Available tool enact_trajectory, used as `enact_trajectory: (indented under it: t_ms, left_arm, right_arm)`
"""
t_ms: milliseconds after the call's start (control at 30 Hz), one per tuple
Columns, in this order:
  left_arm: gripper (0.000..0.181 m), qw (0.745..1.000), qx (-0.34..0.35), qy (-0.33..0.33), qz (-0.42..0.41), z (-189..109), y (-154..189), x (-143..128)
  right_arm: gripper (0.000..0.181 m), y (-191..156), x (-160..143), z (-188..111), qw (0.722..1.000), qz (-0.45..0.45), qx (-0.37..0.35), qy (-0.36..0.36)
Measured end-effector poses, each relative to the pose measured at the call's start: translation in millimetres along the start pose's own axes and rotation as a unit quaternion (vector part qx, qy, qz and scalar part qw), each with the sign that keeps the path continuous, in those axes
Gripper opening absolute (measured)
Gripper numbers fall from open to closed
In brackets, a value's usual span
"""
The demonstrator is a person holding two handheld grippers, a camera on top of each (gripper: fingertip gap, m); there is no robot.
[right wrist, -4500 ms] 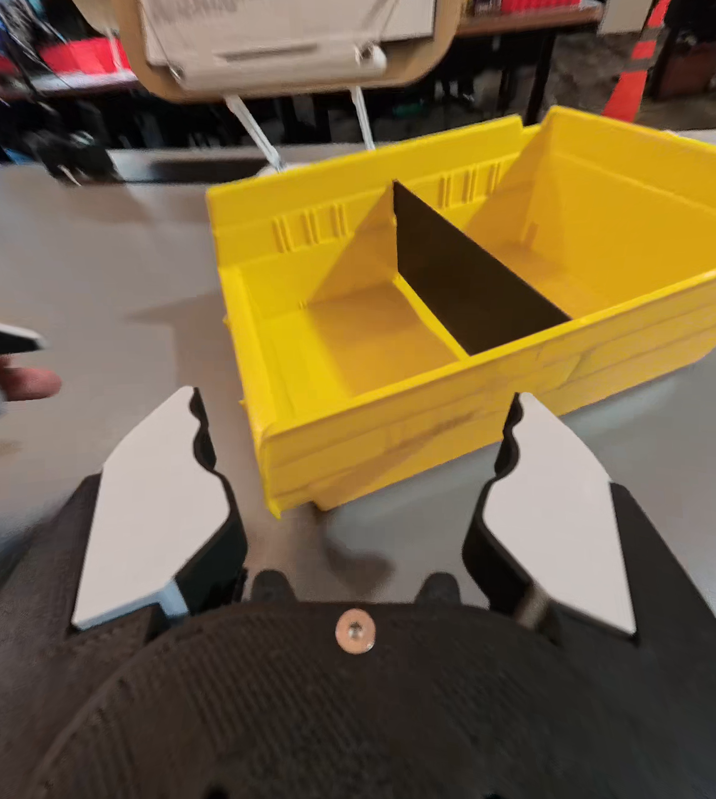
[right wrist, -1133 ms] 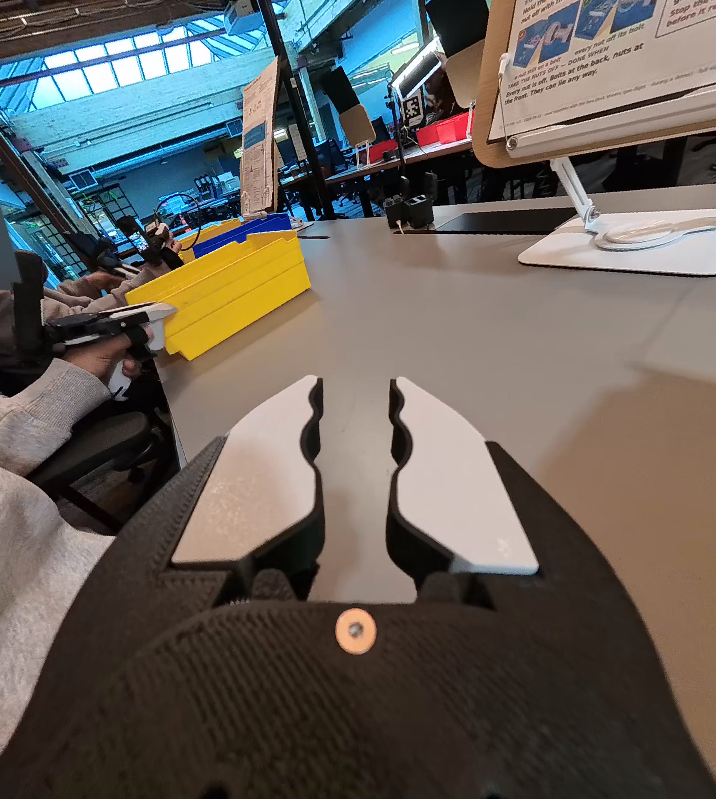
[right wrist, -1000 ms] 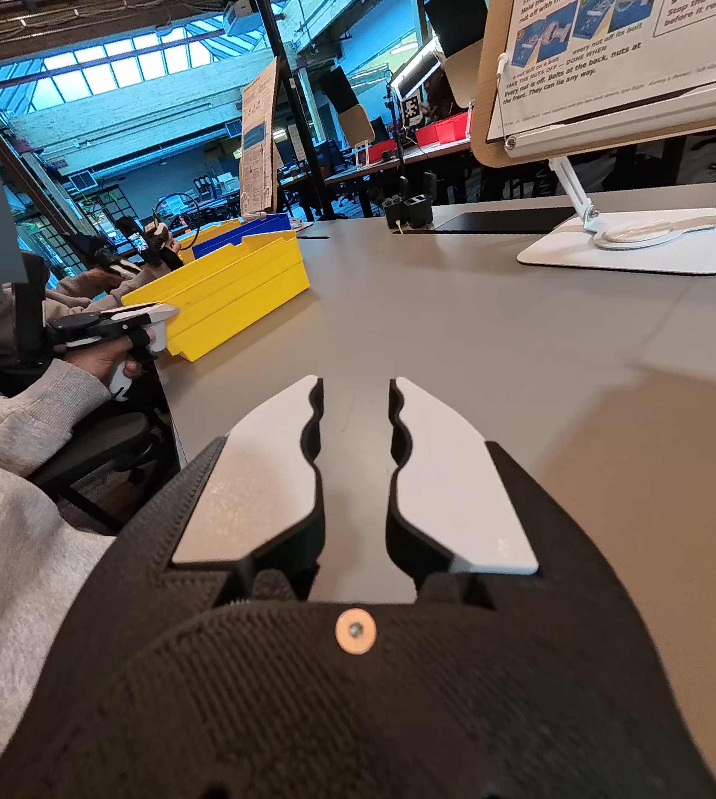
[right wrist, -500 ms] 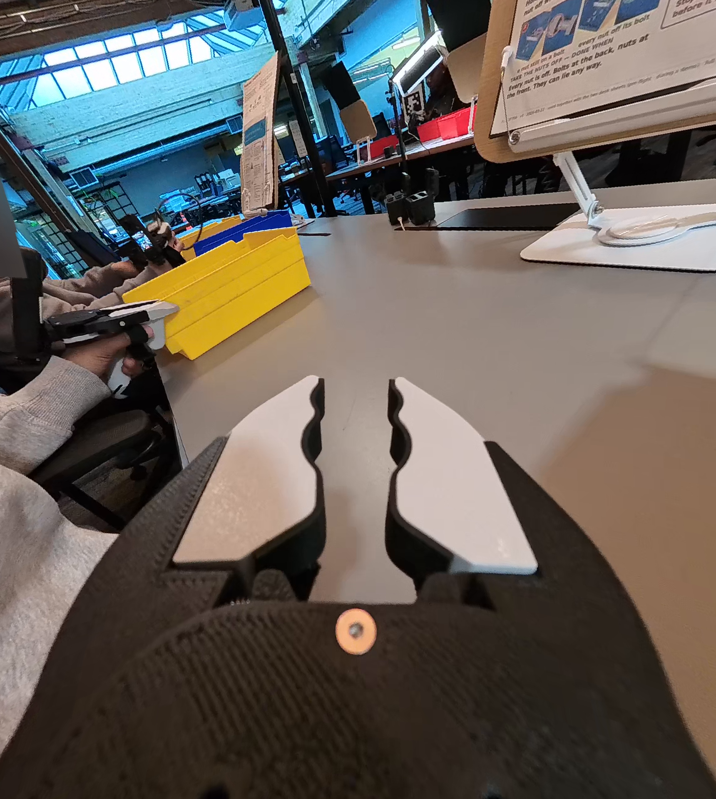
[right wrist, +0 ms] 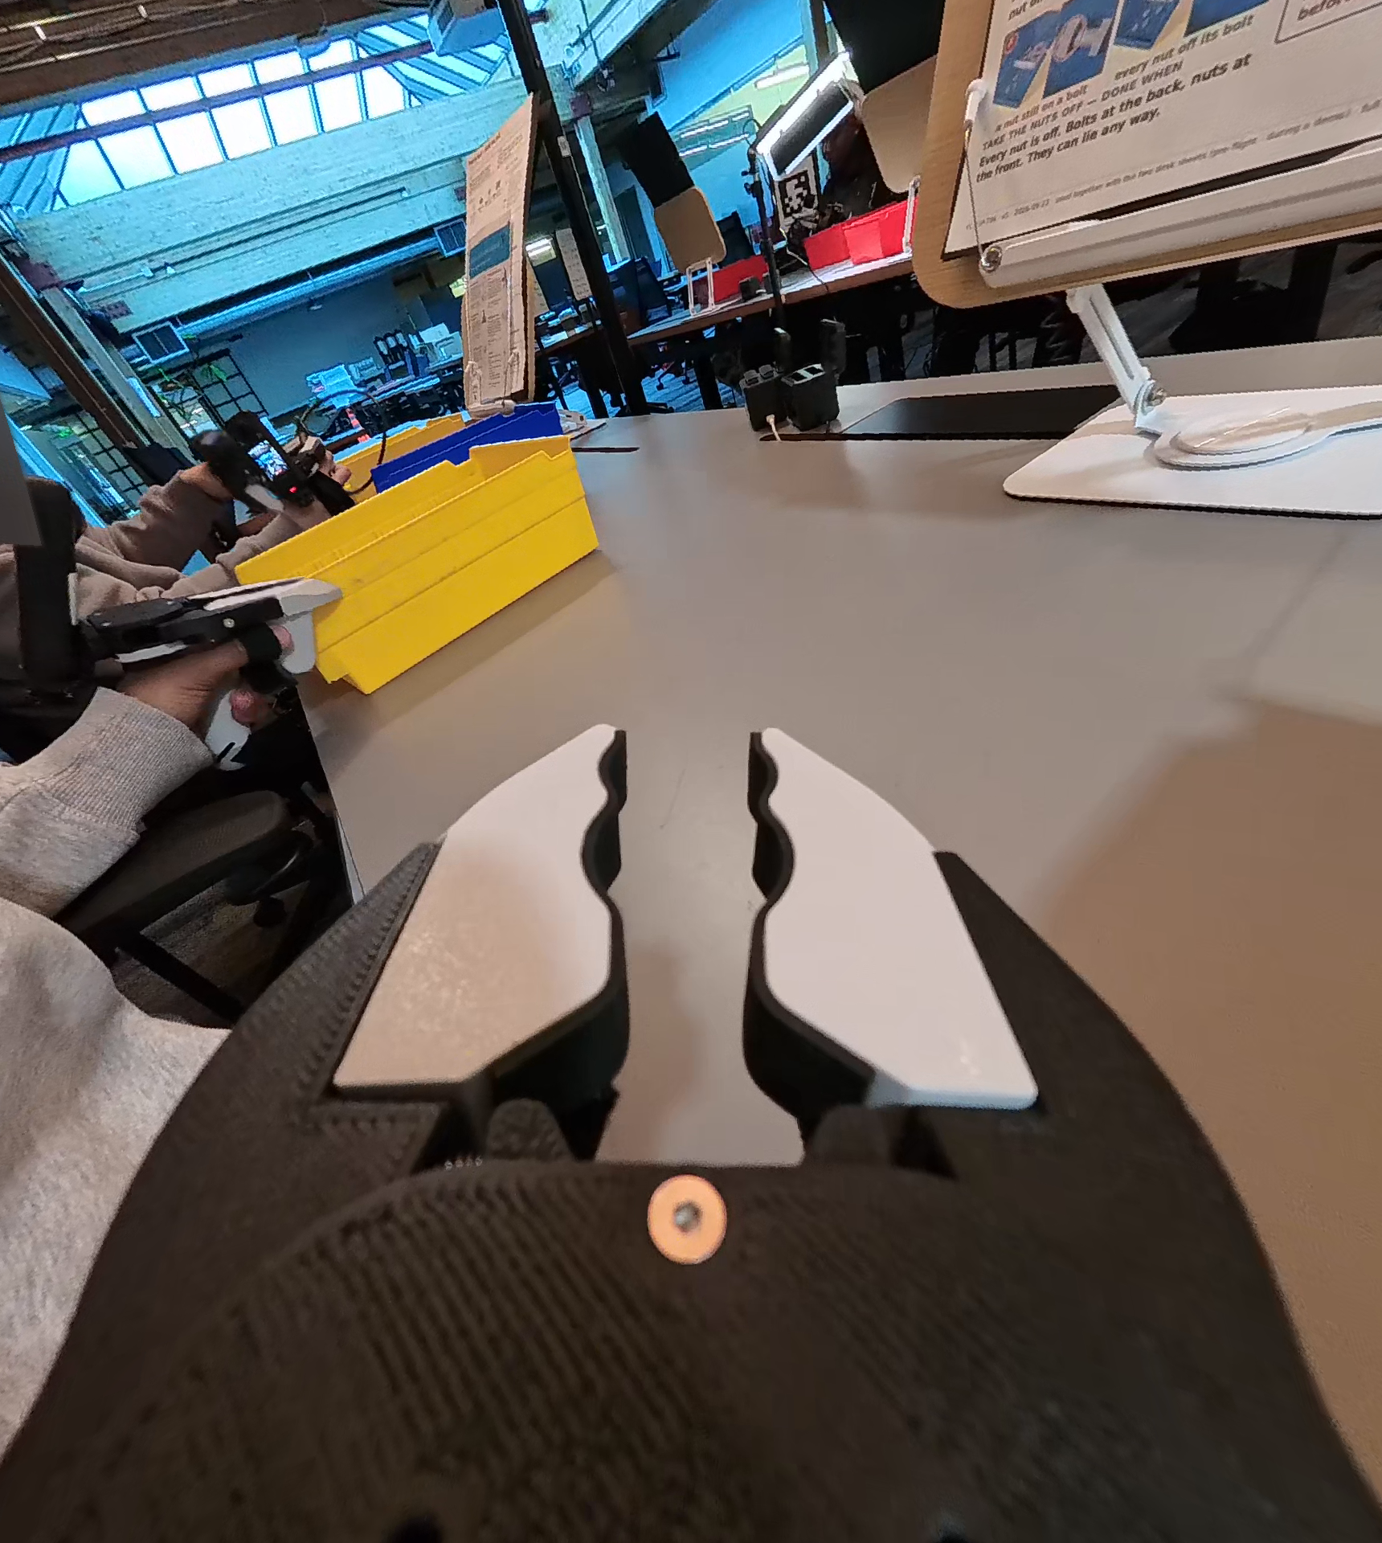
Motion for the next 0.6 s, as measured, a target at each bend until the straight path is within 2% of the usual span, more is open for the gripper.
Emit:
enact_trajectory:
  t_ms: [67, 133, 233, 300, 367, 400, 500, 600]
  left_arm:
    - [0.027, 0.999, -0.036, 0.011, -0.035, -3, 6, 5]
    - [0.034, 0.994, -0.065, 0.042, -0.074, -11, 8, 19]
    - [0.032, 0.988, -0.072, 0.101, -0.091, -25, 0, 52]
    - [0.026, 0.992, -0.046, 0.100, -0.063, -21, -16, 72]
    - [0.026, 0.997, -0.047, 0.050, -0.033, 0, -29, 86]
    - [0.027, 0.998, -0.054, 0.001, -0.019, 17, -35, 87]
    - [0.032, 0.978, -0.072, -0.196, 0.012, 75, -53, 65]
    - [0.037, 0.946, -0.044, -0.319, 0.018, 122, -79, 35]
  right_arm:
    - [0.028, 0, 0, 0, 1.000, 0.000, -0.001, 0.000]
    - [0.028, 1, 0, 0, 1.000, 0.001, -0.002, 0.000]
    - [0.028, 2, -1, 1, 1.000, 0.007, -0.002, 0.000]
    - [0.028, 1, -2, 2, 1.000, 0.015, 0.004, 0.001]
    - [0.028, -1, -2, 3, 1.000, 0.017, 0.010, 0.001]
    - [0.028, -2, -2, 4, 1.000, 0.016, 0.013, 0.001]
    - [0.027, -6, -1, 6, 1.000, 0.010, 0.018, 0.001]
    - [0.027, -10, -1, 7, 1.000, 0.004, 0.019, -0.001]
Point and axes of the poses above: each gripper's, where its closed fingertips meet, z out along the fingers, x out of its top, y = z × x across the jaws, the point moved 3 cm from there along -z, back along the fingers, and after that the axes turned 6 degrees about -z, right-handed, at the moved point
